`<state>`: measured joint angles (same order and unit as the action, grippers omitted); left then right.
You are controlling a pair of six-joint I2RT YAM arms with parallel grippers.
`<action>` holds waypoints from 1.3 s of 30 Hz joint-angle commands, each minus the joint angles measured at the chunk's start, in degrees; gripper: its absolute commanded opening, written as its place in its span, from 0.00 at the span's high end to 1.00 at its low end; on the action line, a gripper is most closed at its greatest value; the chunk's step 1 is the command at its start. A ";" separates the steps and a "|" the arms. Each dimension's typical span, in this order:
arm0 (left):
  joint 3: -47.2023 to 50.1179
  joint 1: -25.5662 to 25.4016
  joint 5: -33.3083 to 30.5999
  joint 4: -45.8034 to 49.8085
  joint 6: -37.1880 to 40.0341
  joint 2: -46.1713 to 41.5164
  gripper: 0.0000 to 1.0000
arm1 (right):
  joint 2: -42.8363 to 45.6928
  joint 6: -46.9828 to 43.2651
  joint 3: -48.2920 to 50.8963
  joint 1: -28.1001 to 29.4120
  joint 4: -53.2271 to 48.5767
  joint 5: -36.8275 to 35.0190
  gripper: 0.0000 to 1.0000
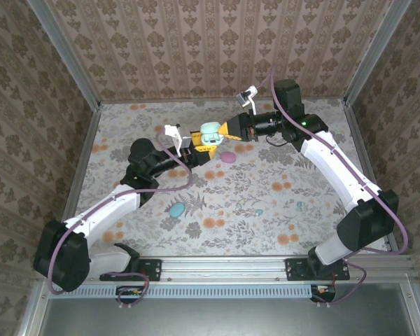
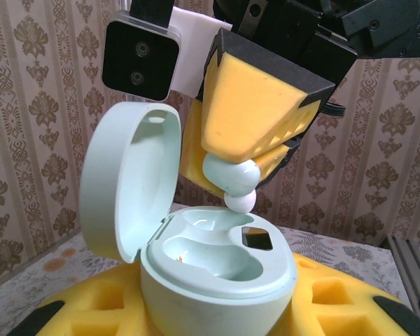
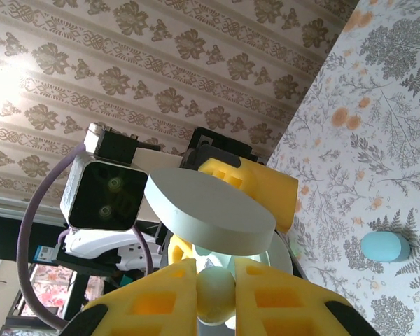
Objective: Insert the wireless bluetooth earbuds into the charging case
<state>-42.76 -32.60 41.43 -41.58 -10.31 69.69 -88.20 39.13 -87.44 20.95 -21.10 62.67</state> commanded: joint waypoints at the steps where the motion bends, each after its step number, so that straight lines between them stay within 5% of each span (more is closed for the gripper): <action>1: -2.84 -0.54 0.81 -1.22 0.20 0.04 0.66 | -0.23 0.24 -0.23 0.58 1.52 -0.62 0.83; 11: -3.20 -0.71 0.36 -0.92 0.31 0.77 0.66 | -0.22 2.07 0.93 1.48 4.99 -1.07 0.83; 23: -3.29 -0.71 0.25 -2.19 -0.55 0.80 0.66 | -0.50 -8.72 -1.57 1.60 -8.67 -7.07 0.78; 35: -3.22 -0.71 0.14 -2.23 -0.77 0.71 0.66 | -0.48 -9.70 -3.15 1.61 -11.58 -9.18 0.69; 39: -3.25 -0.71 0.27 -2.18 -0.80 0.88 0.66 | -0.33 -9.58 -3.16 1.56 -11.86 -10.32 0.74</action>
<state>-43.70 -33.04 41.19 -39.18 -10.35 71.18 -88.20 30.15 -89.32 22.20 -29.45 54.98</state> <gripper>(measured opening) 0.344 0.256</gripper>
